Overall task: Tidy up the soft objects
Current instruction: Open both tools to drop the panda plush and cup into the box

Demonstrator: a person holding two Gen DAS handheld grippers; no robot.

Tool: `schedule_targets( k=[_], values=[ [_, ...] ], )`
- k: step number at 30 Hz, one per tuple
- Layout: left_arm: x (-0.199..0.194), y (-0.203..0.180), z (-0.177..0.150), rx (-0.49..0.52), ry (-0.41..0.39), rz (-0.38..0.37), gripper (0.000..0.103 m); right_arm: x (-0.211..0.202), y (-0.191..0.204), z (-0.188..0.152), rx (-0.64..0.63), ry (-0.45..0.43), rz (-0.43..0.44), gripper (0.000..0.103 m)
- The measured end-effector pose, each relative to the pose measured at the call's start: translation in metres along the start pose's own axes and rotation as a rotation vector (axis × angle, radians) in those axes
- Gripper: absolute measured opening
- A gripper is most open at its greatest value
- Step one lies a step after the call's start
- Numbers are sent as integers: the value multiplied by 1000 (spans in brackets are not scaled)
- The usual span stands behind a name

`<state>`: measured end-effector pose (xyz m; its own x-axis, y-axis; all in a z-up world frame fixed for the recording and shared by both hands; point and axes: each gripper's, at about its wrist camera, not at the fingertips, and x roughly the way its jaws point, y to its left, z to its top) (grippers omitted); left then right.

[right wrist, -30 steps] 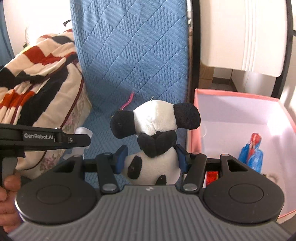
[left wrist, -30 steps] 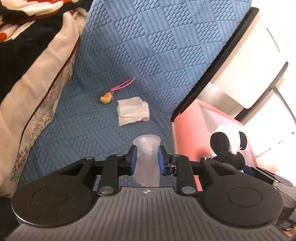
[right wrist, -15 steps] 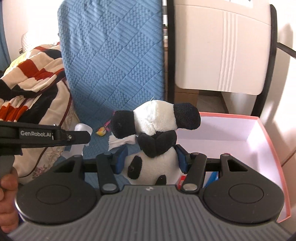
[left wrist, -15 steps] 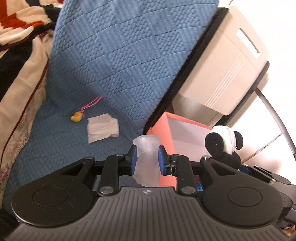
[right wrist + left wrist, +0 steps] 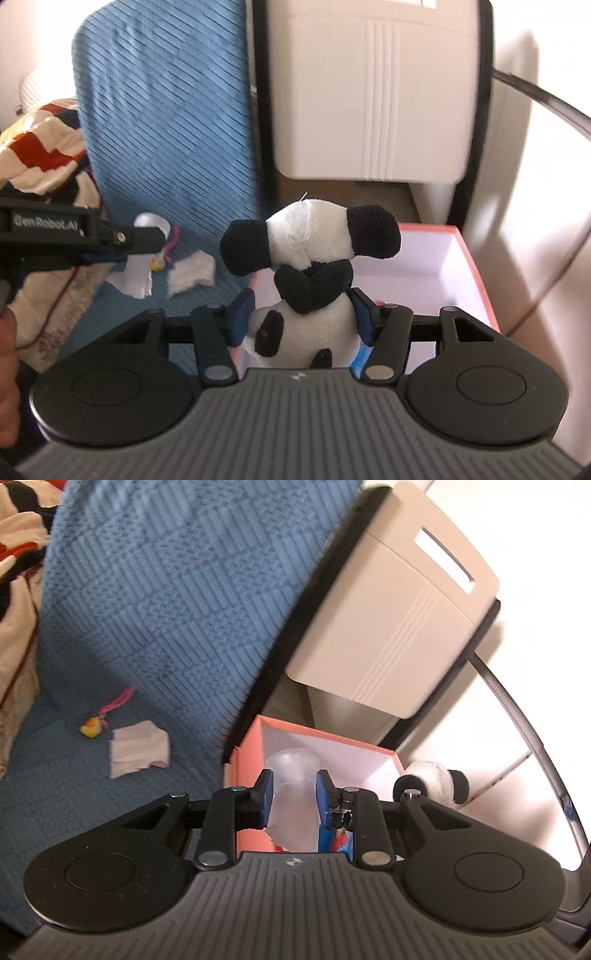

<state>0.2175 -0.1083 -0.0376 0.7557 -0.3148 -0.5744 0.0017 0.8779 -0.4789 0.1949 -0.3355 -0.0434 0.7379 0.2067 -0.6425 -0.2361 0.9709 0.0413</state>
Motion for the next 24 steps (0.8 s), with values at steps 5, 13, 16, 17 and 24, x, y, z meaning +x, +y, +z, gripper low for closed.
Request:
schedule_targets(
  k=[5,13,16,17,24],
  values=[
    [20,-19,-12,43,45,7,29,7,-27,-18,2,51,-18,59],
    [65,-36,-38,78,137,26,29,32,-64,-43,48,147,-64,59],
    [81,-36,-45,77,169,42,29,41,-75,-50,64,174,-69,59],
    [87,-35,-48,69,183,45,29,44,-78,-53,64,181,-73,59],
    [115,-35,-63,91,248,67,29,61,-91,-63,85,217,-76,61]
  ],
)
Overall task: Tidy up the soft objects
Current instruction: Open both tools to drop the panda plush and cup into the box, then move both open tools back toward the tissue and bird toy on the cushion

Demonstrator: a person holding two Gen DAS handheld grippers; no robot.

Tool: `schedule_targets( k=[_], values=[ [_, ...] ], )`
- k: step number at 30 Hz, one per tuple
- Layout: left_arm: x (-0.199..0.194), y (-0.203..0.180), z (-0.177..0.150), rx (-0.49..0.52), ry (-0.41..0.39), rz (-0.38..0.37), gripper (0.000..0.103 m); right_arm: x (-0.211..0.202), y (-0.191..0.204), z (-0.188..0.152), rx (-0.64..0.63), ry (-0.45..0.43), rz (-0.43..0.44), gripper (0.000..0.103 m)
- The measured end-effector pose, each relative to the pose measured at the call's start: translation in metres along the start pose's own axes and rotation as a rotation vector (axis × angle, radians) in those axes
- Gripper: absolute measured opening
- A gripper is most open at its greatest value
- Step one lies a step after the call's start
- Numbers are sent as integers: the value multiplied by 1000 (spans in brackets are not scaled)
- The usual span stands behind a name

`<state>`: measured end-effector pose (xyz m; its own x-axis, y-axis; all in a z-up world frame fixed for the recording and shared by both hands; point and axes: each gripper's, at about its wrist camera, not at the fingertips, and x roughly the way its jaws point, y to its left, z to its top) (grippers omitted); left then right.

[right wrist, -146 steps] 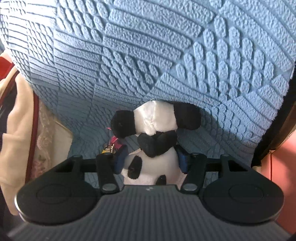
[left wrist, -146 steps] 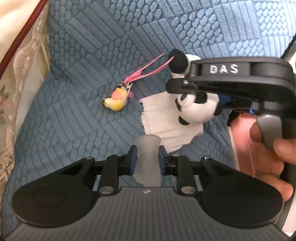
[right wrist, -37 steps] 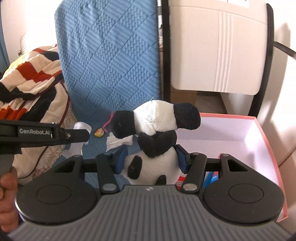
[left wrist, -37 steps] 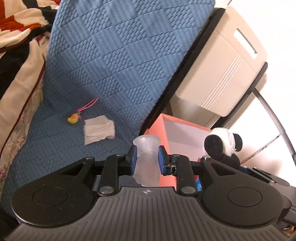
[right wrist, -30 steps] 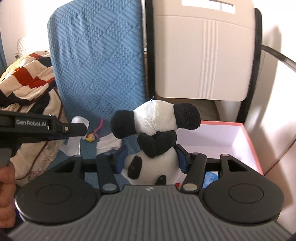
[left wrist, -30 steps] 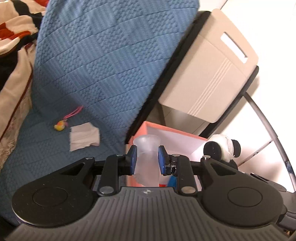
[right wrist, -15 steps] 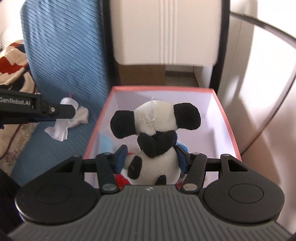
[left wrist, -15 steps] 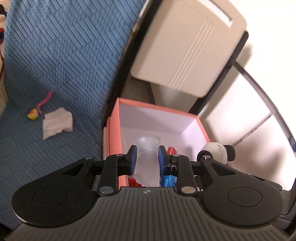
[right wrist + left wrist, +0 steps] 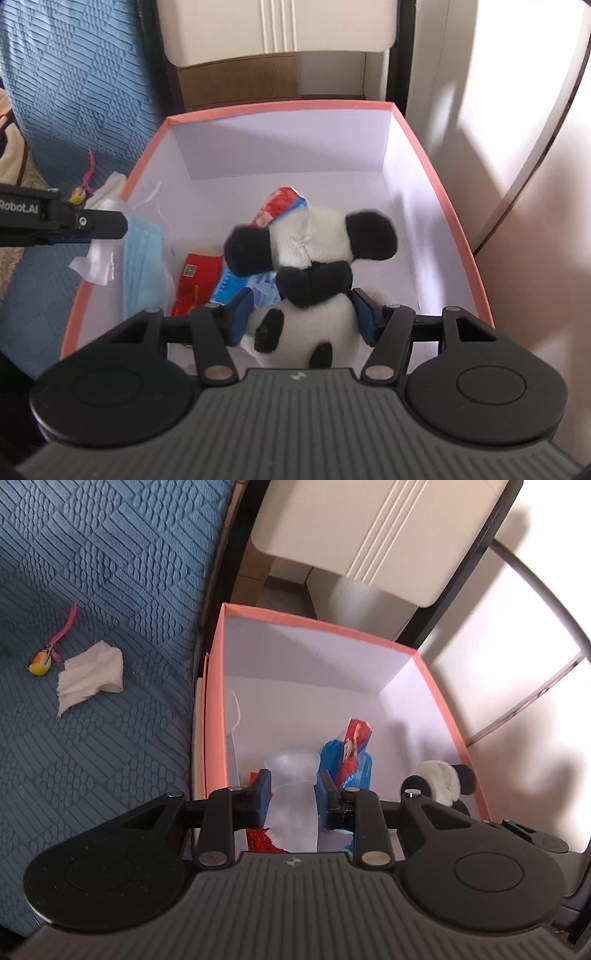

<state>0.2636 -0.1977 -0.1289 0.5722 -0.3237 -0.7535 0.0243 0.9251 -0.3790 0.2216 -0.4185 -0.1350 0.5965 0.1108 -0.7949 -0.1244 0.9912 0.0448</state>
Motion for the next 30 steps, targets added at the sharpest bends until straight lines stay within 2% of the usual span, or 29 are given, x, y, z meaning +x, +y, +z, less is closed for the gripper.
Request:
schedule_targets(
  k=[2,5,6,7,8,9,11,19,30],
  values=[
    [5,0,-1,3,10,5,33,3,-2,1,7,10,-4,60],
    [9,-4,-1,33,25,14,41,7,-5,1,17,21,-3,64],
    [11,-5,-1,37,38,17,49,8,-4,1,10,28,-7,65],
    [13,-6,-1,38,47,18,56,9,-4,1,7,31,-11,68],
    [13,-7,-1,42,49,20,58,8,-4,0,11,32,-14,76],
    [12,-9,-2,52,44,22,58,6,-4,0,20,26,-13,82],
    [9,-11,-3,62,34,22,58,1,-5,3,32,18,-8,84],
    [-24,-12,-4,83,-50,31,58,-27,6,12,39,-42,8,84],
    [-94,3,-14,117,-196,36,58,-81,49,26,19,-145,48,84]
  ],
)
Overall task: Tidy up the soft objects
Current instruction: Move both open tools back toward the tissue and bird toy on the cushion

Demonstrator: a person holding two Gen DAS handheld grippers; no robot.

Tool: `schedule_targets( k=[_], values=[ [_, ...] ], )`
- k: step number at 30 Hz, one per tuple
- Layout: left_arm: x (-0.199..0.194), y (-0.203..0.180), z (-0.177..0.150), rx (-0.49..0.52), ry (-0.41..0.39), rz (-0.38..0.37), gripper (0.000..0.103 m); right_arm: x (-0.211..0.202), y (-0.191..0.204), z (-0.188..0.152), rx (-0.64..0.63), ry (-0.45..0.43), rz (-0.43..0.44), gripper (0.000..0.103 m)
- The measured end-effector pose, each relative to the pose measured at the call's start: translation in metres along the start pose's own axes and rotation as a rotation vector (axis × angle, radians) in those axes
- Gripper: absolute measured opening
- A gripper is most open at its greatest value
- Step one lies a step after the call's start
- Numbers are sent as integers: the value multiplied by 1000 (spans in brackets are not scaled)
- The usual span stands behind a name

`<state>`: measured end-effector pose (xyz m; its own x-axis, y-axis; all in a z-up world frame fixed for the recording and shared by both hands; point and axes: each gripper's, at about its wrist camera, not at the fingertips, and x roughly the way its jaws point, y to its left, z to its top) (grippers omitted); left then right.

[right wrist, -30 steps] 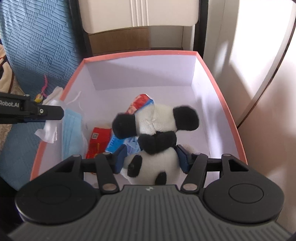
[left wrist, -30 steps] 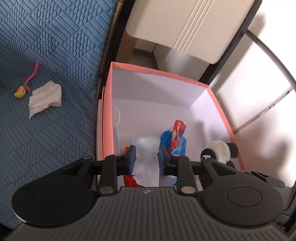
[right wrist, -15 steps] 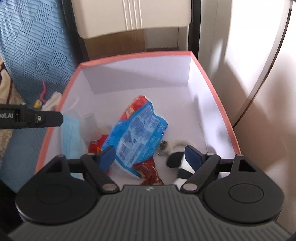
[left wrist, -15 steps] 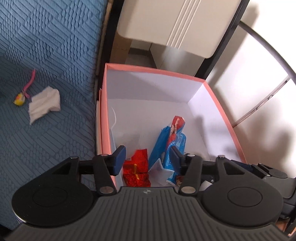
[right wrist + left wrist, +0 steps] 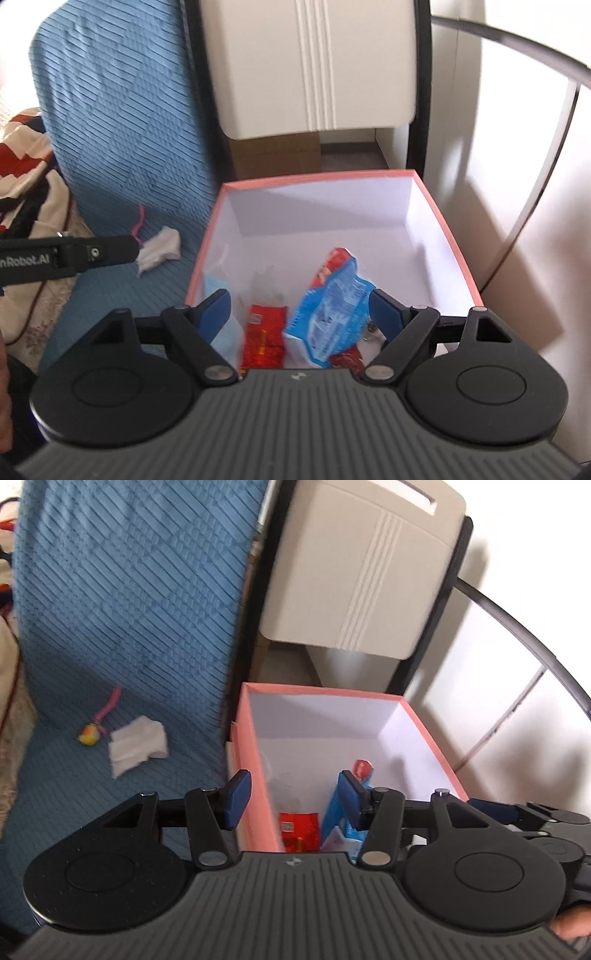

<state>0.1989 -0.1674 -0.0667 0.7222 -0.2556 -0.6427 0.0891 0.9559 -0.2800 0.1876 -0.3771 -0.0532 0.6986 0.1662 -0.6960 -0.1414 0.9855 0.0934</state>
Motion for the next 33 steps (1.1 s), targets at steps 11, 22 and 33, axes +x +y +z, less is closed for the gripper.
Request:
schedule_targets(
  k=[11,22,33],
  values=[
    [-60,28,-11,16,-114,29,58,-29,49,-15,-35,-53,18,84],
    [-99,86,-21,-43,-188,70,58,-28,99,-28,-56,-66,33,84],
    [-104,129,-44,-70,-194,105,58,-4,139,-46,-98,-32,89,84]
  ],
)
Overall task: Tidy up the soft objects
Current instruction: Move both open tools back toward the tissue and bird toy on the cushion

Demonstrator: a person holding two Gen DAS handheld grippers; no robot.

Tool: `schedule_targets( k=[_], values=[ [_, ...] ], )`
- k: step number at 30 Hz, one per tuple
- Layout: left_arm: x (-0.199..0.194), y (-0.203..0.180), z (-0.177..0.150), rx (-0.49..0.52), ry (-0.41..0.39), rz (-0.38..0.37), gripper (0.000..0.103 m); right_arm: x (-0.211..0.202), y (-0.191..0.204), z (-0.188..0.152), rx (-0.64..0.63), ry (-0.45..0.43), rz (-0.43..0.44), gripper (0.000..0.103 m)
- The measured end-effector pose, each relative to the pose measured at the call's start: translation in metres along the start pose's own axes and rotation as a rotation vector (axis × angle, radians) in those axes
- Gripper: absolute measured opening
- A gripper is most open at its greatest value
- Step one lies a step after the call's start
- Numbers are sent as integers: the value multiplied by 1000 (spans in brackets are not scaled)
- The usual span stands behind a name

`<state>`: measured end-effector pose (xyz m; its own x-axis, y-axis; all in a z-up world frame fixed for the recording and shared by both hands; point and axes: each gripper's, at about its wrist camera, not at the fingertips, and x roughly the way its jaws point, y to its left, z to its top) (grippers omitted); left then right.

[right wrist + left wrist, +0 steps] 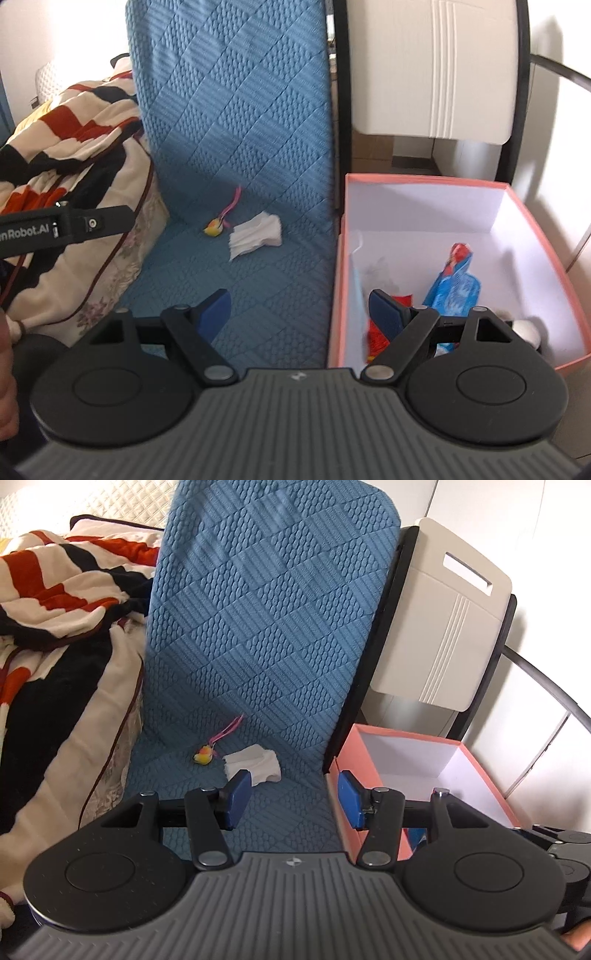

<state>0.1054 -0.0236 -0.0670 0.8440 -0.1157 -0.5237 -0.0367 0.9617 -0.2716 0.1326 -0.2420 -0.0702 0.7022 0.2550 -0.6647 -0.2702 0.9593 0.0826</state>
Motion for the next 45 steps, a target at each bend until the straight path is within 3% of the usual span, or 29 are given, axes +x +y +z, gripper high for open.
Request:
schedule_targets(
  k=[13,16,19,24,38,45],
  values=[
    [2,32,-27,11,52,21,58,25,30,-22,-6,44,32,84],
    [4,36,-40,50,71,60,58,31,34,-25,-8,51,32,84],
    [7,46,-44,17,76,45,58,36,39,-28,-5,59,36,84],
    [12,51,-45,29,51,91,58,46,47,-31,-8,57,21,84],
    [58,71,-32,30,-8,91,58,80,57,-18,-24,42,13,84],
    [89,89,-21,-54,18,60,58,97,58,-11,-35,32,14,84]
  ],
)
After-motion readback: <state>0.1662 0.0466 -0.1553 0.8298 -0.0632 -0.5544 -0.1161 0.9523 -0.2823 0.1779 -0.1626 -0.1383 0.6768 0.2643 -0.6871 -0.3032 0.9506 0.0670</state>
